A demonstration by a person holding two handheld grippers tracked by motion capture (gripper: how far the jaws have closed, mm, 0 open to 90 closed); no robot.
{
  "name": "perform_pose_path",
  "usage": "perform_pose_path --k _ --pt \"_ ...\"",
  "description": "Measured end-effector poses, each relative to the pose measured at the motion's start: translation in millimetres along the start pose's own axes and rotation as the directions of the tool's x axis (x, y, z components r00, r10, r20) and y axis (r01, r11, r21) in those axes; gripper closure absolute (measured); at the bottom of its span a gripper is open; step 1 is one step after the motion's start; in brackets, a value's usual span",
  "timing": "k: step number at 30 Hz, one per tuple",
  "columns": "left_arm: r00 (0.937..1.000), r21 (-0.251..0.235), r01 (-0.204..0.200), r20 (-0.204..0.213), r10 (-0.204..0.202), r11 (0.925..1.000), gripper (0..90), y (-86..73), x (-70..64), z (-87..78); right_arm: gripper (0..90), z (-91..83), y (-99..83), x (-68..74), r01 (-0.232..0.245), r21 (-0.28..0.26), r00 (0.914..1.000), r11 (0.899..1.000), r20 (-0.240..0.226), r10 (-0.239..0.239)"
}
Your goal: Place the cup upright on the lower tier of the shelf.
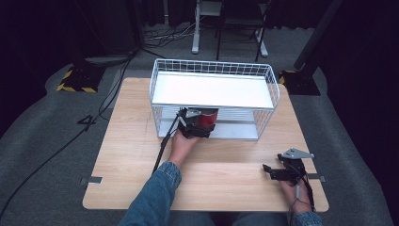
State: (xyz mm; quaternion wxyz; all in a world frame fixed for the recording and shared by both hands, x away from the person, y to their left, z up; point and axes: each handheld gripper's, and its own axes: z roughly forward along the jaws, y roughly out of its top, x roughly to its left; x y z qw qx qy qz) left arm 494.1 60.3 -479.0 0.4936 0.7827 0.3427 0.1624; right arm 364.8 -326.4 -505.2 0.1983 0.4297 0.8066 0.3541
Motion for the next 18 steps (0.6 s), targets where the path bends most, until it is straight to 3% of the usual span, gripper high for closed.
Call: perform_pose_path --k 2,3,4,6,7,8,9,10,18 --pt "1.0000 0.002 -0.008 0.004 0.008 1.0000 0.0 -1.8 0.0 -3.7 16.8 0.0 0.0 0.0 0.000 0.000 1.0000 1.000 0.000 0.000" --pt "0.9948 -0.011 -0.091 0.046 0.091 0.9958 0.0 -0.5 6.5 -4.3 16.8 0.0 0.0 -0.1 0.000 0.000 1.0000 1.000 0.000 0.000" --pt "0.9926 -0.012 -0.112 0.046 0.113 0.9936 0.0 -0.6 8.5 -7.6 16.8 0.0 0.0 -0.1 0.000 0.000 1.0000 1.000 -0.001 0.000" --pt "0.9920 -0.011 -0.115 0.052 0.115 0.9934 0.0 -1.3 7.7 -13.3 16.8 0.0 0.0 0.0 0.000 0.000 1.0000 1.000 0.000 0.000" --pt "0.9933 -0.005 -0.113 0.022 0.113 0.9936 0.0 -1.7 6.6 -17.0 16.8 0.0 0.0 0.0 0.000 0.000 1.0000 1.000 0.000 0.000" --pt "0.9943 -0.011 -0.095 0.048 0.095 0.9954 0.0 -2.6 4.0 -18.9 16.8 0.0 0.0 0.0 0.000 0.000 1.0000 1.000 0.000 0.000" --pt "0.9943 -0.011 -0.095 0.048 0.095 0.9954 0.0 -2.6 4.0 -18.9 16.8 0.0 0.0 0.0 0.000 0.000 1.0000 1.000 0.000 0.000" --pt "0.9998 -0.008 -0.015 0.014 0.015 0.9999 0.0 -5.8 -3.0 -27.3 16.8 0.0 0.0 0.0 0.000 0.000 1.0000 1.000 0.000 0.000" --pt "0.9997 -0.026 -0.023 0.010 0.023 0.9994 0.0 -12.0 -5.5 -57.4 16.6 0.1 0.0 -0.2 -0.001 0.001 1.0000 1.000 -0.002 0.001"
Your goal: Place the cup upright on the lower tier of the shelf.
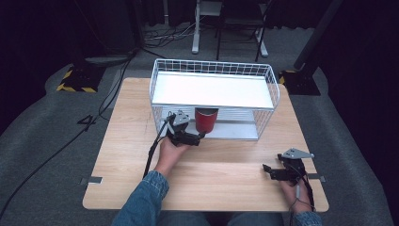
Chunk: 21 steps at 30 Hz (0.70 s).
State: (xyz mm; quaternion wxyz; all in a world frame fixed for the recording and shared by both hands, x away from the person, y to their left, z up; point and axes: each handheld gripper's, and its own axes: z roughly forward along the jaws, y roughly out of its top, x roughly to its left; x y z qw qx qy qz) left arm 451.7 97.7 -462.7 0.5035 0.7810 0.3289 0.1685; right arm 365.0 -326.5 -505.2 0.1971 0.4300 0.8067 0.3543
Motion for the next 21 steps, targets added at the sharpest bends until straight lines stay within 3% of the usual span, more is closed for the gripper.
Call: perform_pose_path --k 9,15,21 --pt "0.9991 -0.037 0.023 0.036 -0.022 0.9990 0.0 -7.6 -8.5 -26.3 16.1 0.2 0.1 -0.5 -0.001 0.003 1.0000 1.000 -0.009 0.001" --pt "0.9988 -0.064 0.000 0.048 0.003 0.9980 0.0 -5.1 -20.2 -53.4 16.1 0.2 0.1 -0.5 -0.001 0.004 1.0000 1.000 -0.009 0.001" --pt "0.9982 -0.058 -0.029 0.050 0.032 0.9979 0.0 -2.4 -27.4 -72.3 16.0 0.2 0.1 -0.5 -0.002 0.004 1.0000 1.000 -0.008 0.002"
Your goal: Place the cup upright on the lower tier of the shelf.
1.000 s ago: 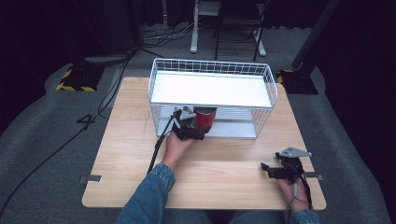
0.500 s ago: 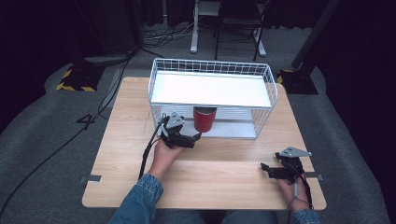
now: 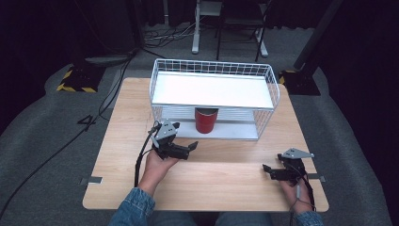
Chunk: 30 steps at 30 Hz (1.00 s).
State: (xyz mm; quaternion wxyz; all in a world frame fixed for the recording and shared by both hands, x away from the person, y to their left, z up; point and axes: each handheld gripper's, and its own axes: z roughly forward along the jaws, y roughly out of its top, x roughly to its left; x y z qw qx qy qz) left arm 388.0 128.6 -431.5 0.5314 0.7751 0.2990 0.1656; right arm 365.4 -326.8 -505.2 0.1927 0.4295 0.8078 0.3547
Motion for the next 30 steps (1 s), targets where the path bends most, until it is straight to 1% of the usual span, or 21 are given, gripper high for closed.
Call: perform_pose_path --k 1,4,5,6,7,8,9,11,12,13,14,16,18,20,21,23,24,25,26,28,30 --pt "1.0000 0.001 -0.008 0.000 0.008 1.0000 0.0 0.4 -3.2 -7.4 16.0 0.0 0.0 0.0 0.000 0.000 1.0000 1.000 0.000 0.000" --pt "0.9999 0.004 -0.012 0.000 0.012 0.9999 0.0 -1.6 -8.0 -17.6 16.0 0.0 0.0 0.0 0.000 0.000 1.0000 1.000 0.000 0.000" --pt "0.9998 0.003 -0.019 -0.007 0.019 0.9998 0.0 -2.7 -9.0 -21.0 16.0 0.1 0.0 0.0 -0.001 0.000 1.0000 1.000 0.001 0.001" --pt "0.9998 0.003 -0.019 -0.007 0.019 0.9998 0.0 -2.7 -9.0 -21.0 16.0 0.0 0.0 0.0 0.000 0.000 1.0000 1.000 0.000 0.000" --pt "0.9998 0.009 -0.018 -0.007 0.019 0.9998 0.0 -5.1 -10.9 -27.3 16.0 0.0 0.0 0.0 0.000 0.000 1.0000 1.000 0.000 0.000" --pt "0.9998 0.009 -0.018 -0.007 0.019 0.9998 0.0 -5.1 -10.9 -27.3 16.0 0.0 0.0 0.0 0.000 0.000 1.0000 1.000 0.000 0.000" --pt "0.9996 0.018 -0.024 -0.017 0.025 0.9995 0.0 -6.8 -12.6 -33.3 16.0 0.0 0.0 0.0 0.000 0.000 1.0000 1.000 0.000 0.000" --pt "0.9994 0.018 -0.025 -0.021 0.026 0.9995 0.0 -8.4 -12.8 -40.1 15.9 0.1 0.0 -0.1 0.000 0.000 1.0000 1.000 0.001 0.000" --pt "0.9994 0.018 -0.025 -0.021 0.026 0.9995 0.0 -8.4 -12.8 -40.1 15.9 0.1 0.0 -0.1 0.000 0.000 1.0000 1.000 0.001 0.000" --pt "0.9996 0.016 -0.018 -0.022 0.019 0.9997 0.0 -10.5 -12.8 -47.1 15.9 0.0 0.0 -0.1 0.000 0.000 1.0000 1.000 0.001 0.000" --pt "0.9996 0.016 -0.018 -0.022 0.019 0.9997 0.0 -10.5 -12.8 -47.1 15.9 0.1 0.0 -0.1 0.000 0.000 1.0000 1.000 0.001 0.000" --pt "0.9994 0.013 -0.020 -0.028 0.020 0.9997 0.0 -15.0 -12.1 -57.8 15.9 0.0 0.0 0.0 0.000 0.000 1.0000 1.000 0.002 0.000" --pt "0.9992 0.015 -0.024 -0.031 0.024 0.9996 0.0 -16.5 -12.0 -61.3 15.9 0.0 0.0 0.0 -0.001 0.000 1.0000 1.000 0.001 0.001" --pt "0.9989 0.029 -0.028 -0.035 0.030 0.9992 0.0 -21.9 -13.4 -71.0 15.9 0.1 0.0 0.1 -0.002 0.000 1.0000 1.000 0.004 0.002" --pt "0.9991 0.025 -0.026 -0.033 0.027 0.9994 0.0 -24.1 -13.5 -73.9 15.8 0.0 0.0 0.1 -0.001 0.000 1.0000 1.000 0.004 0.001" --pt "0.9997 0.017 -0.002 -0.022 0.003 0.9998 0.0 -28.6 -13.3 -78.8 15.8 0.1 0.1 0.1 -0.002 0.000 1.0000 1.000 0.003 0.002" --pt "0.9997 0.017 -0.002 -0.022 0.003 0.9998 0.0 -28.6 -13.3 -78.8 15.8 0.1 0.1 0.1 -0.002 0.000 1.0000 1.000 0.003 0.002" --pt "0.9998 0.016 0.008 -0.019 -0.007 0.9998 0.0 -32.8 -13.3 -82.7 15.8 0.1 0.0 0.1 -0.002 0.000 1.0000 1.000 0.003 0.002" --pt "0.9998 0.016 0.008 -0.019 -0.007 0.9998 0.0 -32.8 -13.3 -82.7 15.8 0.1 0.0 0.1 -0.002 0.000 1.0000 1.000 0.003 0.002" --pt "0.9993 0.036 0.000 -0.036 0.002 0.9993 0.0 -39.2 -16.2 -86.8 15.8 0.1 0.0 0.1 -0.002 0.000 1.0000 1.000 0.003 0.002" --pt "0.9992 0.054 -0.004 -0.039 0.006 0.9985 0.0 -44.3 -18.0 -88.7 15.8 0.1 0.0 0.0 -0.001 0.000 1.0000 1.000 0.002 0.001"
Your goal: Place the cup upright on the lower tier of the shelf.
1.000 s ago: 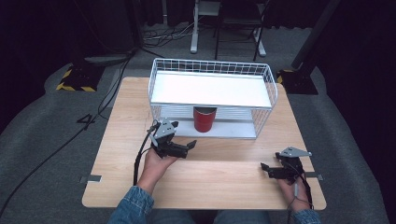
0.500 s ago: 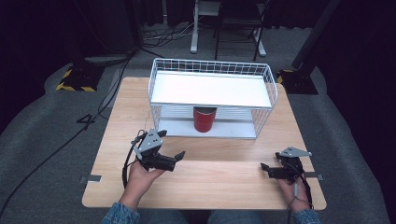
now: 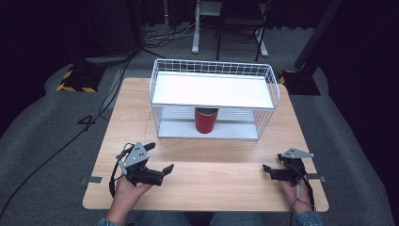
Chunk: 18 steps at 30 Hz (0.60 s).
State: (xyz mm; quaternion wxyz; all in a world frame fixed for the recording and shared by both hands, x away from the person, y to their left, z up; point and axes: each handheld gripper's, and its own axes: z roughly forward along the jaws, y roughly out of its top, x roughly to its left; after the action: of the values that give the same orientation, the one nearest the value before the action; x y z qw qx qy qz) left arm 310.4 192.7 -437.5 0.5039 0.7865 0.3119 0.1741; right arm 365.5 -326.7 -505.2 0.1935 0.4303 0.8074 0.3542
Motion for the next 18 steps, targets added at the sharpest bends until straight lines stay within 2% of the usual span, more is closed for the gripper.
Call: perform_pose_path --k 6,7,8,9,18 --pt "0.9997 0.025 0.013 -0.019 -0.013 0.9996 0.0 -14.9 -0.6 -5.0 15.8 0.0 0.0 0.1 -0.001 0.000 1.0000 1.000 0.000 0.001" --pt "0.9992 0.058 0.001 -0.040 0.001 0.9983 0.0 -19.2 0.3 -6.2 15.8 0.0 0.0 0.0 -0.001 -0.001 1.0000 1.000 0.000 0.001" --pt "0.9992 0.058 0.001 -0.040 0.001 0.9983 0.0 -19.2 0.3 -6.2 15.8 0.0 0.0 0.0 -0.001 -0.001 1.0000 1.000 0.000 0.001" --pt "0.9987 0.079 0.003 -0.051 0.001 0.9969 0.0 -24.0 1.4 -7.7 15.8 0.0 0.0 0.2 -0.001 0.000 1.0000 1.000 0.002 0.001" --pt "0.9975 0.148 0.029 -0.069 -0.019 0.9886 0.2 -43.4 10.8 -8.3 15.8 0.0 0.0 0.2 -0.001 0.000 1.0000 1.000 0.002 0.001"
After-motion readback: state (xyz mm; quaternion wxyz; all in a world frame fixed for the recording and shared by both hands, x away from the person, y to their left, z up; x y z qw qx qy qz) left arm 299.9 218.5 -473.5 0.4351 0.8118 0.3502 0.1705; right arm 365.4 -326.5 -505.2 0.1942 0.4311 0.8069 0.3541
